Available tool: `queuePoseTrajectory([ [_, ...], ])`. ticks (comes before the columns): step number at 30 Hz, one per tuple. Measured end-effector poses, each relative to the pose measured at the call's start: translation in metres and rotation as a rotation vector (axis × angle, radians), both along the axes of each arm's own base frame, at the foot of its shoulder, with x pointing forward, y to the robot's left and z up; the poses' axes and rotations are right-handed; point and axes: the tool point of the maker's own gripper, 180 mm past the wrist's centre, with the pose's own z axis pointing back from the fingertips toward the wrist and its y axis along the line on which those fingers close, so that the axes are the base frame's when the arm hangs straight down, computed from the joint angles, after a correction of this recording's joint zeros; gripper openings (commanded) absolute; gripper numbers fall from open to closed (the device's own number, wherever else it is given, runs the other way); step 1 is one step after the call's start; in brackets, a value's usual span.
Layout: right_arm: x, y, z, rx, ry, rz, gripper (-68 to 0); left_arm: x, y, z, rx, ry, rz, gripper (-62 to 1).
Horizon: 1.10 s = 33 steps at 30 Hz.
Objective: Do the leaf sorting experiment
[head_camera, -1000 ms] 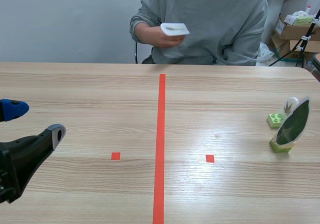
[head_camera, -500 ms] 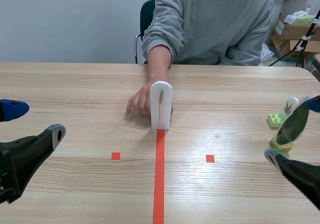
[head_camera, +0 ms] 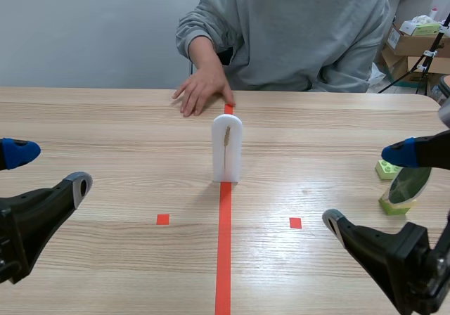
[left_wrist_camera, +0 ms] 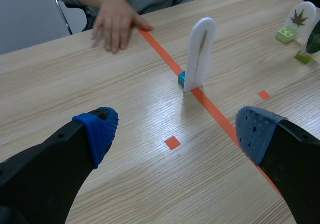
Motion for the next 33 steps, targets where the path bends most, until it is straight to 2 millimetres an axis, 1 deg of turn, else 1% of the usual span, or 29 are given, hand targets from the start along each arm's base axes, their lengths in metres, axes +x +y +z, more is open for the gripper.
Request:
queuePoseTrajectory([
  [3,-0.0017,-0.0022,-0.0056,-0.018,0.028,-0.006,0.4,0.0003,-0.0001,0.0013,-0.016,0.001,0.004,-9.9],
  [11,-0.002,-0.0011,-0.0035,0.008,0.042,-0.002,0.4,0.0001,0.0,0.0005,-0.013,0.004,0.004,-9.9],
  [19,-0.0007,-0.0077,-0.0054,-0.044,0.045,0.01,0.4,0.0002,0.0,0.0006,-0.013,0.004,0.004,-9.9],
  [33,-0.0008,-0.0096,-0.0077,-0.067,0.045,0.011,0.4,0.0002,0.0,0.0006,-0.013,0.004,0.004,-9.9],
])
